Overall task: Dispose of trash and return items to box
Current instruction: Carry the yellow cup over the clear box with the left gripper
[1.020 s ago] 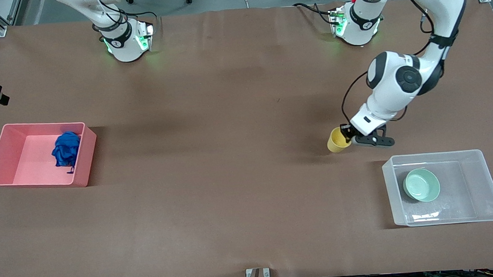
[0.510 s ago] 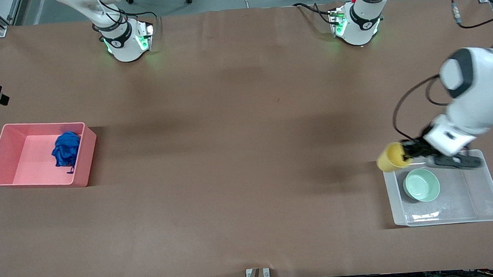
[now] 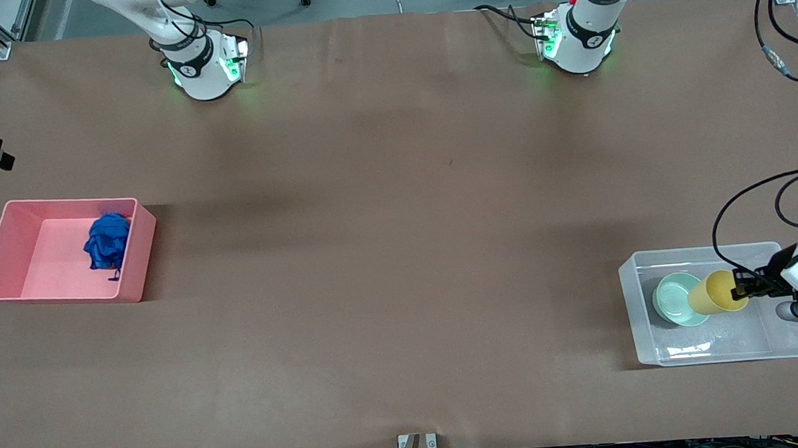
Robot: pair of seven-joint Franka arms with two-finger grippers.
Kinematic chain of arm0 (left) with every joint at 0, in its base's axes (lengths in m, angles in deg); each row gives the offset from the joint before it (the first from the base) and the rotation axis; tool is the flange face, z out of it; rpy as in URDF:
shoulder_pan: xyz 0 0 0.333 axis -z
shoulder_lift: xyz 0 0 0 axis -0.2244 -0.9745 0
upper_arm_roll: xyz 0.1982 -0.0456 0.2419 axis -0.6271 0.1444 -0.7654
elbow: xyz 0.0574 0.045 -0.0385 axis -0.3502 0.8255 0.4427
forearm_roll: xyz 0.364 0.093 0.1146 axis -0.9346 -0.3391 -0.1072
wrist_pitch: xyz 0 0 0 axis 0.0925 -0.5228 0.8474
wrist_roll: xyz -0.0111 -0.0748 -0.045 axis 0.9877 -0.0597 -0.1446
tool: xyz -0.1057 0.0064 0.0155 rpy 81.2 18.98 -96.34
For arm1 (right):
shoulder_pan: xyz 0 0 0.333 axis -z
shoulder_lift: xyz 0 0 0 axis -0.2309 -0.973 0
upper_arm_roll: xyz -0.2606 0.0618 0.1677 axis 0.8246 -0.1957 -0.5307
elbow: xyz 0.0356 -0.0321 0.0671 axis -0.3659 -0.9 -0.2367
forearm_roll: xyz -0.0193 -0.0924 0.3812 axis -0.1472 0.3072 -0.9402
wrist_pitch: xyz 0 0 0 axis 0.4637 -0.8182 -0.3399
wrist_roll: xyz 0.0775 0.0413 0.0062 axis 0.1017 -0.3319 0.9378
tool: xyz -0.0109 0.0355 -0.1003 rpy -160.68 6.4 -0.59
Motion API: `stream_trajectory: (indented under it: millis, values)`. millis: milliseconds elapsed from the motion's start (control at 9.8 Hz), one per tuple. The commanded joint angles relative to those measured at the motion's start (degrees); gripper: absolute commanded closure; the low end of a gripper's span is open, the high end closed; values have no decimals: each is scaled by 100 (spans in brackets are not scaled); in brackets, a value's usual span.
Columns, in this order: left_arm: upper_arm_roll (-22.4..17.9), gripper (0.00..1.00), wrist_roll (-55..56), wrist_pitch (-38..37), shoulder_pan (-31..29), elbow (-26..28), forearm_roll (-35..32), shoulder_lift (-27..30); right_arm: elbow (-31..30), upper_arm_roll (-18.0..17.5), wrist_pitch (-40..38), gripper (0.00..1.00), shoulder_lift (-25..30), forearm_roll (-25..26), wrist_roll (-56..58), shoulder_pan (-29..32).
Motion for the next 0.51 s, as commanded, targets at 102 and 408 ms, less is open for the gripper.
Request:
stream_trajectory:
  millis: [102, 408]
  values:
    - [-77, 100, -1, -114, 66, -134, -152, -394, -86, -81, -14, 0, 68, -23, 52, 130]
    - [-77, 100, -62, 131, 66, -107, -214, -728, -86, -81, -14, 0, 68, -23, 52, 130]
